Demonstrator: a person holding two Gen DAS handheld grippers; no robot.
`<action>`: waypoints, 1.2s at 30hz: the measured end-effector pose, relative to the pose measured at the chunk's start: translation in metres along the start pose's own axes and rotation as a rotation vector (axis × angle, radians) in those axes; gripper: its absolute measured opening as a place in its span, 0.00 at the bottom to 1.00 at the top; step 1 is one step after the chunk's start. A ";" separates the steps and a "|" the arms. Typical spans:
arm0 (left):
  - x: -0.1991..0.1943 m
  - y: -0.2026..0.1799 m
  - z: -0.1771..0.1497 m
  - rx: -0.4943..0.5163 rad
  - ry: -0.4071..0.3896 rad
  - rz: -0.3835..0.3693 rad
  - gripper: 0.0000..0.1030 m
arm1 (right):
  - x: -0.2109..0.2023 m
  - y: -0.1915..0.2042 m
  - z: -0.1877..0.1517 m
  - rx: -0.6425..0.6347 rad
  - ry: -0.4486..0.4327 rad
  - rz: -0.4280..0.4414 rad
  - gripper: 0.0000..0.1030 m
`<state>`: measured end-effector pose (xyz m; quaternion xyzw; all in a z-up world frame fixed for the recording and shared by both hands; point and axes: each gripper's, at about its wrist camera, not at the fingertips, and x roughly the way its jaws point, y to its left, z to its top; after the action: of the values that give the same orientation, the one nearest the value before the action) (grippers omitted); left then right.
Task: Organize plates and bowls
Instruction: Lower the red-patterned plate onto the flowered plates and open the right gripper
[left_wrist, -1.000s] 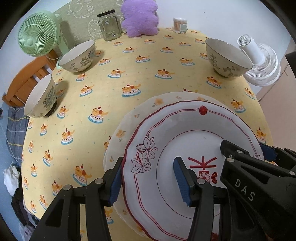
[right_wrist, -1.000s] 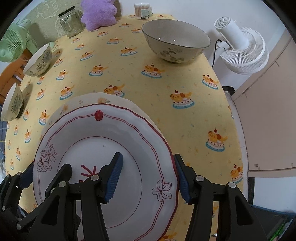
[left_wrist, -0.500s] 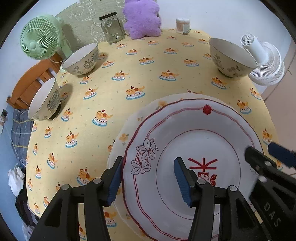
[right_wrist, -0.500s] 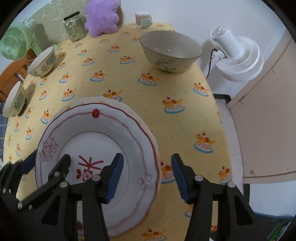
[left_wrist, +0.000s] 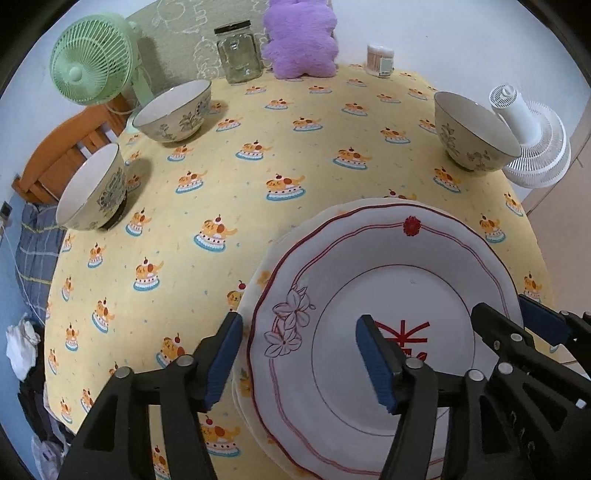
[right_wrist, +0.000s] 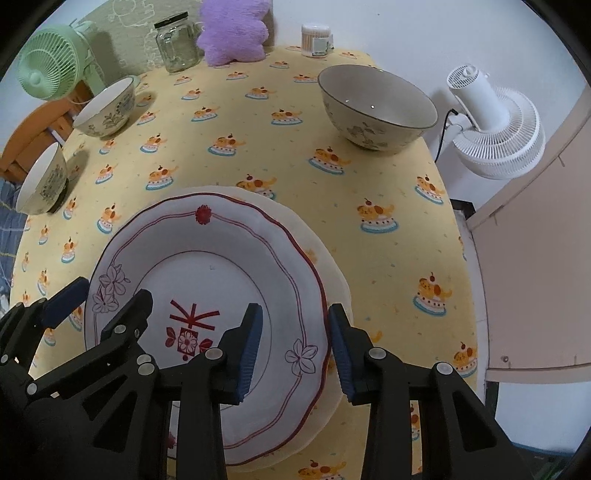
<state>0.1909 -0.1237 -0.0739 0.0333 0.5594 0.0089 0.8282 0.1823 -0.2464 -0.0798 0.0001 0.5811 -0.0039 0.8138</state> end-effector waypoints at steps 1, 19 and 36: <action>-0.001 0.002 0.000 -0.004 0.001 -0.005 0.70 | 0.000 0.000 0.000 0.008 0.000 0.002 0.40; -0.040 0.075 -0.008 0.005 -0.053 -0.096 0.86 | -0.039 0.036 -0.008 0.139 -0.050 -0.013 0.68; -0.076 0.198 0.000 0.017 -0.192 -0.121 0.89 | -0.091 0.152 -0.012 0.231 -0.240 0.007 0.69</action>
<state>0.1667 0.0696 0.0094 0.0073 0.4786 -0.0493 0.8766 0.1425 -0.0936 0.0014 0.0952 0.4756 -0.0680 0.8719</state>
